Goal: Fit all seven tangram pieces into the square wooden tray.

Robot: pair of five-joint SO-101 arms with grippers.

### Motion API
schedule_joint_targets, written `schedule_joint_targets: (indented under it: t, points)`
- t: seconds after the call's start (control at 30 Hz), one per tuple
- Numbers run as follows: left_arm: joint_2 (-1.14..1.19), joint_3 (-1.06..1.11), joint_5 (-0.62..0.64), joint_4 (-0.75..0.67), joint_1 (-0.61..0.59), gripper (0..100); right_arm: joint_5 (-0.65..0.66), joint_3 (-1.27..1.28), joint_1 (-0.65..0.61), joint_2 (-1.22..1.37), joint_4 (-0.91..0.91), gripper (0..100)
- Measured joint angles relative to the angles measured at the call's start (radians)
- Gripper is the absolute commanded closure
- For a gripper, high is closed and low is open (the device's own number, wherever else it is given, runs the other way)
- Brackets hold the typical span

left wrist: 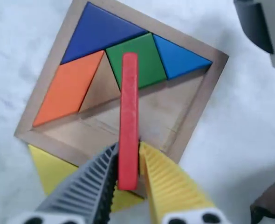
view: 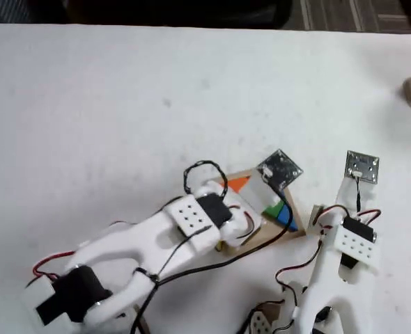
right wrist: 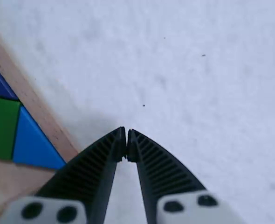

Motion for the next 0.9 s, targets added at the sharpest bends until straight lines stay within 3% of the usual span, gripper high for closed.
schedule_joint_targets:
  t: [0.17, 0.37, 0.47, 0.9]
  points:
    - [0.006, 0.000, -0.002, -0.017, 0.000, 96, 0.000, 0.000, 0.000, 0.000, 0.000, 98.1]
    - [0.006, 0.061, -0.002, -0.037, 0.044, 74, 0.000, 0.000, 0.000, 0.000, 0.000, 98.1]
    - [0.006, 0.120, -0.002, -0.080, 0.063, 69, 0.000, 0.000, 0.000, 0.000, 0.000, 98.1]
    - [0.006, 0.157, 0.002, -0.130, 0.012, 68, 0.000, 0.000, 0.000, 0.000, 0.000, 98.1]
